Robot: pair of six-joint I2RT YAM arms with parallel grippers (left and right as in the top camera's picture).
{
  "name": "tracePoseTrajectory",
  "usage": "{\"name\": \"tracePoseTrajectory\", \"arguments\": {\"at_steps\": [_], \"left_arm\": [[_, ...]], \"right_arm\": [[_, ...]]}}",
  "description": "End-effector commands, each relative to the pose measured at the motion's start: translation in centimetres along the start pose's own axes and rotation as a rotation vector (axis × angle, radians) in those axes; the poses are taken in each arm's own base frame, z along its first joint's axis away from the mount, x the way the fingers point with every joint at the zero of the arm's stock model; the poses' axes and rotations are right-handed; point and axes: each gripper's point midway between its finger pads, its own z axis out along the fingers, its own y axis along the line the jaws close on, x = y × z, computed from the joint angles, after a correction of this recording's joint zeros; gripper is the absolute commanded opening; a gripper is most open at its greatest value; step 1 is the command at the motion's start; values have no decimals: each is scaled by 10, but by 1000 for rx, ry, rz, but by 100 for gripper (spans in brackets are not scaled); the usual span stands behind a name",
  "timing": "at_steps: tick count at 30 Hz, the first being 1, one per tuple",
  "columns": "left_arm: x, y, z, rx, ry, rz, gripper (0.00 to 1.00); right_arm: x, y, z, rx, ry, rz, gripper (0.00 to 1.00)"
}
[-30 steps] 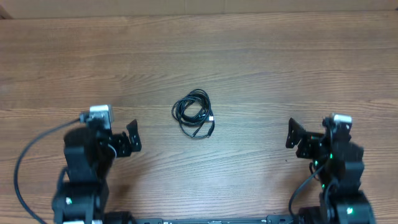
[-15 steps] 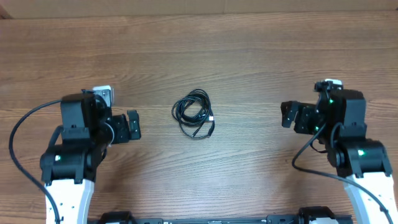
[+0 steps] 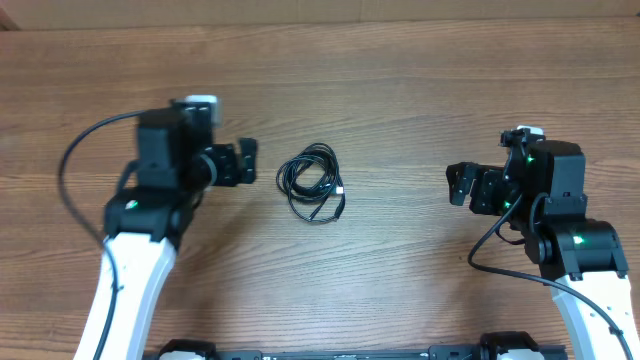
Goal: Untangle cables
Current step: 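Move both grippers forward toward the black cable coil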
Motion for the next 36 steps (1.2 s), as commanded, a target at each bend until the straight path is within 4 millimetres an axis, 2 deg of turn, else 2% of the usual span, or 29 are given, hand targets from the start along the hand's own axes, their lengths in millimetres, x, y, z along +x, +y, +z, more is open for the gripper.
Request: {"name": "tracePoseTrajectory", "arguments": {"at_steps": [1, 8, 14, 18, 23, 27, 29, 31, 34, 36], "left_arm": [[2, -12, 24, -2, 37, 96, 97], [32, -28, 89, 41, 151, 171, 88], [60, -33, 132, 97, 230, 226, 84], [78, -43, 151, 160, 269, 276, 85], [99, -43, 168, 176, 322, 284, 84], [111, -40, 175, 173, 357, 278, 76], [114, -39, 176, 173, 364, 276, 70], [114, -40, 177, 173, 365, 274, 54], [116, -44, 176, 180, 370, 280, 20], [119, -48, 175, 184, 381, 270, 14]], "right_arm": [[-12, 6, -7, -18, -35, -4, 100], [-12, 6, -7, -18, -35, -4, 100], [-12, 6, -7, -17, -35, -4, 100], [-12, 6, -7, -17, -35, -4, 100], [-11, 6, -7, -17, -31, -4, 100], [-11, 6, -7, -17, -31, -4, 100], [-11, 6, -7, -17, -31, -4, 100], [-11, 6, -7, -17, -31, -3, 100], [-11, 6, -7, -17, -31, -3, 100], [-11, 6, -7, -17, -31, -3, 100]]}}
